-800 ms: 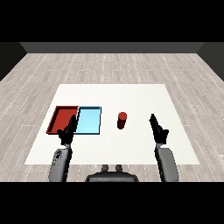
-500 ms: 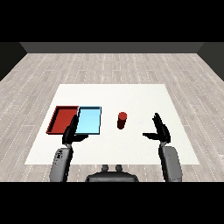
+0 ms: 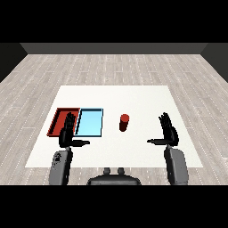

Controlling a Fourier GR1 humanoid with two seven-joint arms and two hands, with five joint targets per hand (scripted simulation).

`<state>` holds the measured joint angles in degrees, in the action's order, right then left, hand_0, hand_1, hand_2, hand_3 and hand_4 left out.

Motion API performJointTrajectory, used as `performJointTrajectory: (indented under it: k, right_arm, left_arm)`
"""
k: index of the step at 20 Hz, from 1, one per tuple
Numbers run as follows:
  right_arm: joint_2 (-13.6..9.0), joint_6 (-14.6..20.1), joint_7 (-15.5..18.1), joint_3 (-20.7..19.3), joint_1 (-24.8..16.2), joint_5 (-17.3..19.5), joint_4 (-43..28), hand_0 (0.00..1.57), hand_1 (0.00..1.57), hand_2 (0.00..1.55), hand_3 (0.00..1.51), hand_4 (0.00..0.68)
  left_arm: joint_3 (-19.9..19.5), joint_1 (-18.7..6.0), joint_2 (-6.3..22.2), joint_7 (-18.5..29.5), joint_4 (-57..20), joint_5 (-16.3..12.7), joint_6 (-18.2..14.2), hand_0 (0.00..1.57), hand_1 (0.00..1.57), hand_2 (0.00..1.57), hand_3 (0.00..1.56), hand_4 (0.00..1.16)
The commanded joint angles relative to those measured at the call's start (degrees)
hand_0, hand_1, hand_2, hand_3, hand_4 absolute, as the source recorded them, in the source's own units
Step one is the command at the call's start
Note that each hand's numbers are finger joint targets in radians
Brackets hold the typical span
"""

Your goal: Pick the red can and put it in the red box

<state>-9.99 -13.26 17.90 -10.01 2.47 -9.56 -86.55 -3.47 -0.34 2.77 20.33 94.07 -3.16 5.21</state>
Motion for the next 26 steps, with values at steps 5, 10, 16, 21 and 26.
performJointTrajectory:
  k: [5, 10, 16, 21, 26]
  right_arm:
    - [0.0, -2.0, 4.4, -1.1, 0.1, 0.3, 2.6, 0.00, 0.00, 0.00, 0.00, 0.000]
    - [1.2, -1.9, 2.9, 0.3, -2.2, 0.8, 0.5, 0.00, 0.00, 0.00, 0.00, 0.000]
    - [2.2, 0.6, 2.5, 0.7, 7.3, 2.2, 10.1, 0.00, 0.00, 0.00, 0.00, 0.000]
    - [1.3, 0.4, 1.0, 0.9, 8.7, 2.4, 10.0, 0.00, 0.00, 0.00, 0.00, 0.000]
    - [3.7, 3.6, -0.6, 2.5, 12.1, 3.4, 12.6, 0.00, 0.00, 0.00, 0.00, 0.000]
  left_arm:
    - [1.2, -4.1, -2.3, 4.3, -5.6, 1.6, -2.2, 0.00, 0.00, 0.00, 0.00, 0.00]
    - [-1.0, -2.1, -0.8, 8.1, -7.5, -1.9, 1.8, 0.00, 0.00, 0.00, 0.00, 0.00]
    - [-0.9, 0.0, -0.5, 7.1, -4.1, -1.9, 0.9, 0.00, 0.00, 0.00, 0.00, 0.00]
    - [0.9, 3.9, -1.8, 5.8, 0.7, -2.1, 0.6, 0.00, 0.00, 0.00, 0.00, 0.00]
    - [-0.8, 1.6, -0.6, 6.5, -1.3, -3.4, 1.5, 0.00, 0.00, 0.00, 0.00, 0.00]
